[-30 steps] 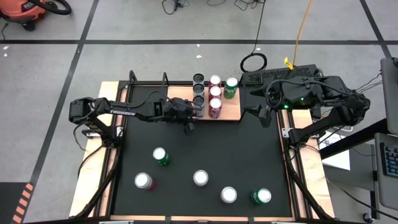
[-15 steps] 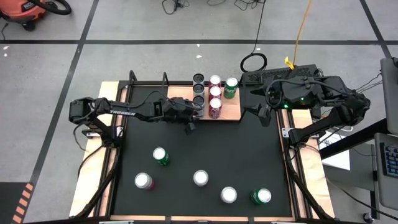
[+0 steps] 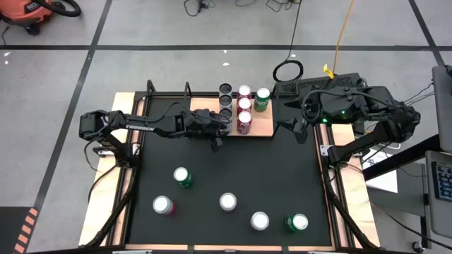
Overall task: Place canned beverage on shelf
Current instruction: Adjust the white soda can on the shelf, then put the top left green soda can on the shelf
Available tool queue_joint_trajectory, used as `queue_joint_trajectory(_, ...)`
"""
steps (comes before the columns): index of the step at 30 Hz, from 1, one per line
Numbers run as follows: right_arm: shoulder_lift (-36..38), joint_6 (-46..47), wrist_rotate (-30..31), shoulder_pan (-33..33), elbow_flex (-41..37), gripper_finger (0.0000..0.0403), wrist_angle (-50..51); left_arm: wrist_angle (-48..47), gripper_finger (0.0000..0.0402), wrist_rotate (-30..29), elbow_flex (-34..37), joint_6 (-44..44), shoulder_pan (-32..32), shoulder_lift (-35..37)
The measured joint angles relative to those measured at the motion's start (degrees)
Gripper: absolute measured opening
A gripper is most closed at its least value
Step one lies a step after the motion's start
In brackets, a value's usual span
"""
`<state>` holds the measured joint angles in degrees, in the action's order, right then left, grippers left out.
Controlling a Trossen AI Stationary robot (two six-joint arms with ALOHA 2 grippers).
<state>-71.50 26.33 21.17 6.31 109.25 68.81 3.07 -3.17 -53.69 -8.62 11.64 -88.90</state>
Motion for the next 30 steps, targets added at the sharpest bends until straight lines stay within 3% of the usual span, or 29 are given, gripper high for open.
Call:
queue_joint_trajectory(23, 0.0, 0.6, -0.2, 0.0, 0.0, 0.0338, 0.0, -0.4, 0.0127, -1.0, 0.0, -0.1, 0.0, 0.1)
queue_joint_trajectory(30, 0.0, 1.7, -1.1, 0.3, 0.0, 0.0338, 0.5, -4.4, 0.0127, -0.3, -1.0, -8.0, -1.2, 2.9)
